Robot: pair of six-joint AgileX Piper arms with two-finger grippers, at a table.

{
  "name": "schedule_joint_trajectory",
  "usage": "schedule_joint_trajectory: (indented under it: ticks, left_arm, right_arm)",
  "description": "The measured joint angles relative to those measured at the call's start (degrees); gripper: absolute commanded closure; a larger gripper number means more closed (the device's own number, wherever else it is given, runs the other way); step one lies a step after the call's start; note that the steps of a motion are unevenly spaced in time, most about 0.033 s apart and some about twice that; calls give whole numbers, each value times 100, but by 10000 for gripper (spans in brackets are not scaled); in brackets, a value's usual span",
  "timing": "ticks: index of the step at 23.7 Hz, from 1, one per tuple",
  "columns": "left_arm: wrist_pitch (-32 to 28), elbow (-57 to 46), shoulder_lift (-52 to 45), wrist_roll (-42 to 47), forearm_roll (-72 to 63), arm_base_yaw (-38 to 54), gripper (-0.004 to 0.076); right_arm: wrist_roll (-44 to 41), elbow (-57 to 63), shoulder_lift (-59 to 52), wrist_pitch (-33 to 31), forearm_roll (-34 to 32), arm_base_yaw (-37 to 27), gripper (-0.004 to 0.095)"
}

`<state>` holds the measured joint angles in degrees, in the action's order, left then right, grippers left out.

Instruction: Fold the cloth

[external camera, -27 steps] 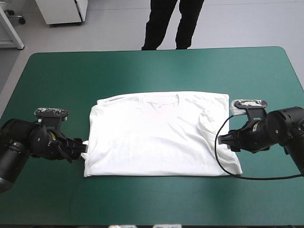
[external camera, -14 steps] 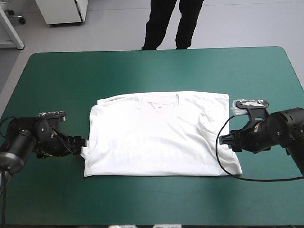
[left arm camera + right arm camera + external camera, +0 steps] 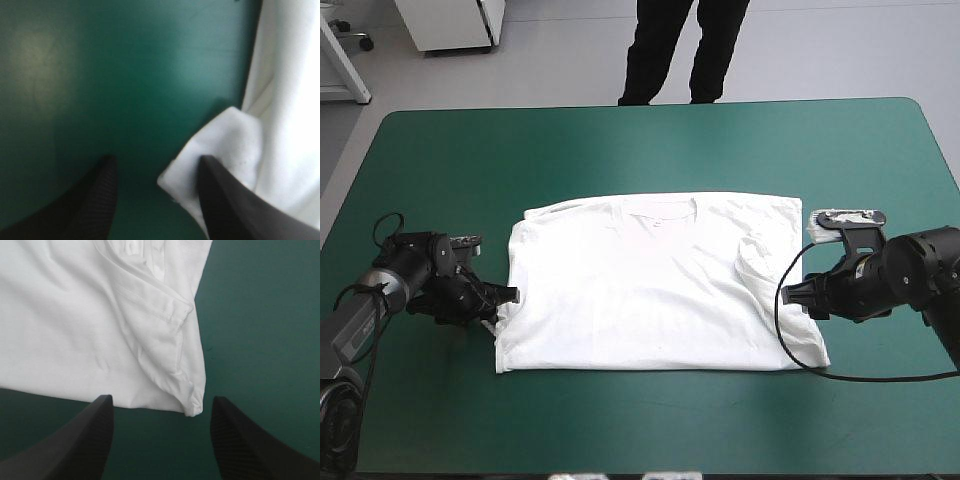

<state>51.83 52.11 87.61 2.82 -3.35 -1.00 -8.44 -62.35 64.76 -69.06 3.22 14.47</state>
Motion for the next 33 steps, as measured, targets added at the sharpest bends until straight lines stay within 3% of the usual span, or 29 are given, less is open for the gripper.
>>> schedule_joint_trajectory:
  ticks: [3,5,7,24,33]
  left_arm:
    - [39,33,120,-351,-275,26,377]
    - [29,-8,136,-533,-391,49,519]
    - [-77,-88,112,-579,-504,49,731]
    - [-307,-278,-580,-938,-1572,-17,733]
    - [-367,-282,-681,-917,-1416,-439,733]
  right_arm:
    - [5,0,0,0,-5,0,354]
    - [16,0,0,5,-19,0,354]
    - [16,0,0,5,-43,0,354]
    - [16,0,0,-29,-105,0,354]
    - [16,0,0,-65,-105,0,354]
